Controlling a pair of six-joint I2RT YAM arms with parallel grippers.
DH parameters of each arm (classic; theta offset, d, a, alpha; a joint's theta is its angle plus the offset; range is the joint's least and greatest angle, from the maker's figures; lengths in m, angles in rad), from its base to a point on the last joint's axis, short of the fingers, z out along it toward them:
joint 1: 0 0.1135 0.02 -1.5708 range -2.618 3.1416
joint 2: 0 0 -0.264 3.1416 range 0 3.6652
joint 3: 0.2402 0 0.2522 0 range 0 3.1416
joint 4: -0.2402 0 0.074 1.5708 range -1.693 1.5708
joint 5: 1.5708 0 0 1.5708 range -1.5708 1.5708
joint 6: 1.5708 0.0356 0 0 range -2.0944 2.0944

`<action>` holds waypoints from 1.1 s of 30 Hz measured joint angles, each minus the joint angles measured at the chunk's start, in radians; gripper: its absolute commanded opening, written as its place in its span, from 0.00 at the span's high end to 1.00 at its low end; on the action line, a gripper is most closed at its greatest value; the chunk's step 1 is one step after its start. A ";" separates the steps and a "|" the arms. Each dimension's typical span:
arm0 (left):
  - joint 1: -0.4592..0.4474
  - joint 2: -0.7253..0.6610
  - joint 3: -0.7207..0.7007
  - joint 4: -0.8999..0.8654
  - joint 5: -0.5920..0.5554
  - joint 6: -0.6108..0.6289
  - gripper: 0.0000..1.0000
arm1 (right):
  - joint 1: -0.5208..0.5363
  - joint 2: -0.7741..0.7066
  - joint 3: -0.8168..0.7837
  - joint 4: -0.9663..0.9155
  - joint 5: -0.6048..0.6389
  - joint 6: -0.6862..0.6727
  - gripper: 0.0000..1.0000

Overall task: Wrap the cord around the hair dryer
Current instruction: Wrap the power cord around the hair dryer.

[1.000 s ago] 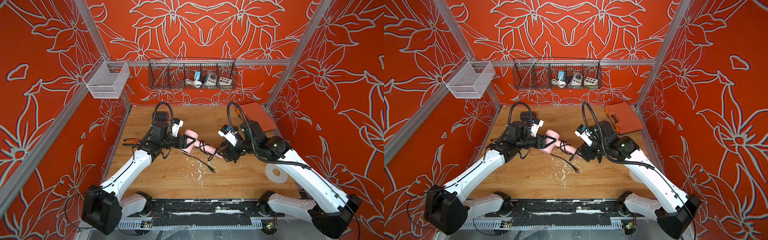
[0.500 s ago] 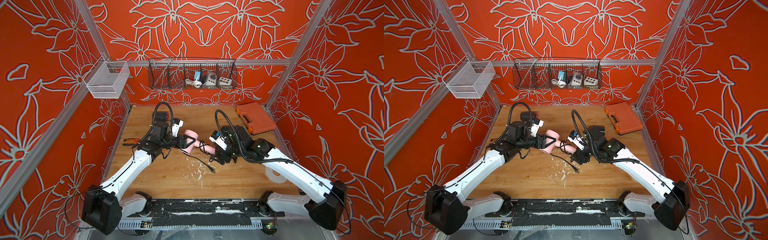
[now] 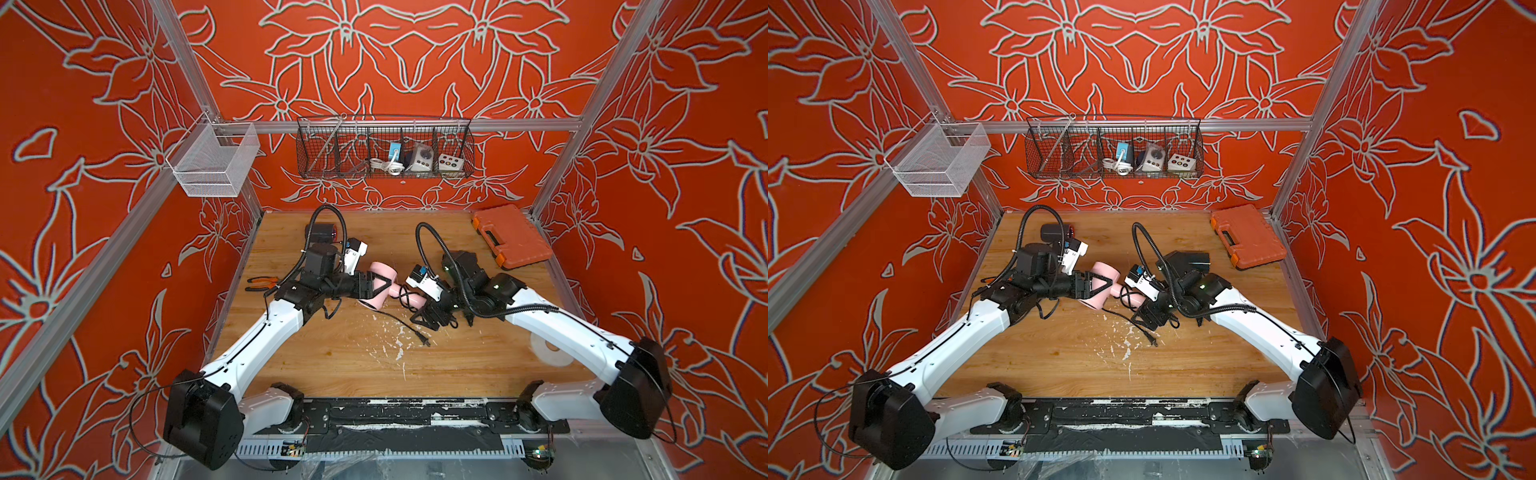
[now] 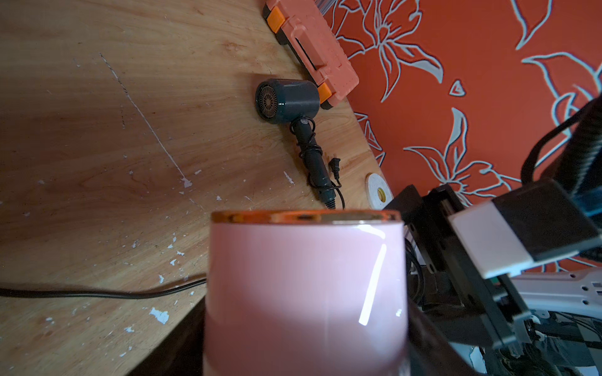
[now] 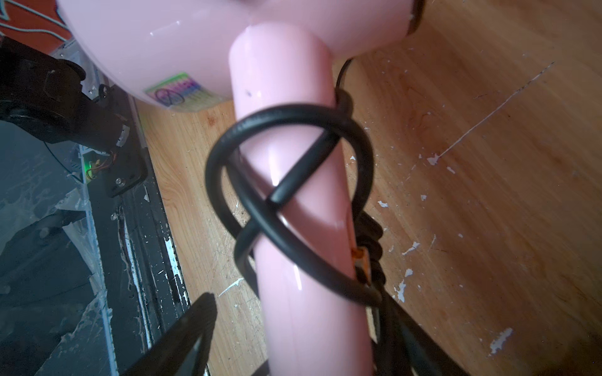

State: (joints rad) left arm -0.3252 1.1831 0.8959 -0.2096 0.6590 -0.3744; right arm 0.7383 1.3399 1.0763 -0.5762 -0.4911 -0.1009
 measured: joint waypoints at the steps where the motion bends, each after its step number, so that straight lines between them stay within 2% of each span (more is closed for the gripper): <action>1: 0.000 0.000 0.000 0.000 0.003 0.000 1.00 | 0.000 0.008 0.004 0.000 -0.010 -0.003 0.23; 6: 0.002 0.000 0.000 -0.003 0.015 0.001 1.00 | -0.006 0.021 0.010 0.003 -0.055 -0.015 0.25; 12: 0.005 0.000 0.002 -0.022 0.039 0.010 1.00 | -0.013 0.063 0.021 0.023 -0.137 -0.024 0.33; 18: 0.005 0.026 0.032 -0.066 0.070 0.035 1.00 | -0.019 0.105 0.023 0.055 -0.228 -0.046 0.52; 21: 0.006 0.035 0.050 -0.087 0.078 0.049 1.00 | -0.025 0.122 0.023 0.061 -0.247 -0.039 0.71; 24: 0.007 0.037 0.063 -0.089 0.087 0.056 1.00 | -0.024 0.135 0.020 0.064 -0.263 -0.029 0.97; 25: 0.011 0.038 0.064 -0.087 0.091 0.056 1.00 | -0.024 0.136 0.020 0.069 -0.263 -0.026 1.00; 31: 0.016 0.045 0.066 -0.084 0.098 0.053 1.00 | -0.025 0.136 0.008 0.092 -0.269 -0.012 1.00; 33: 0.017 0.054 0.069 -0.085 0.100 0.053 0.75 | -0.026 0.136 -0.005 0.109 -0.269 -0.001 1.00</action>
State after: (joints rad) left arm -0.3084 1.2373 0.9646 -0.2943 0.7586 -0.3210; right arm 0.7120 1.4757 1.0710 -0.4667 -0.7605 -0.1020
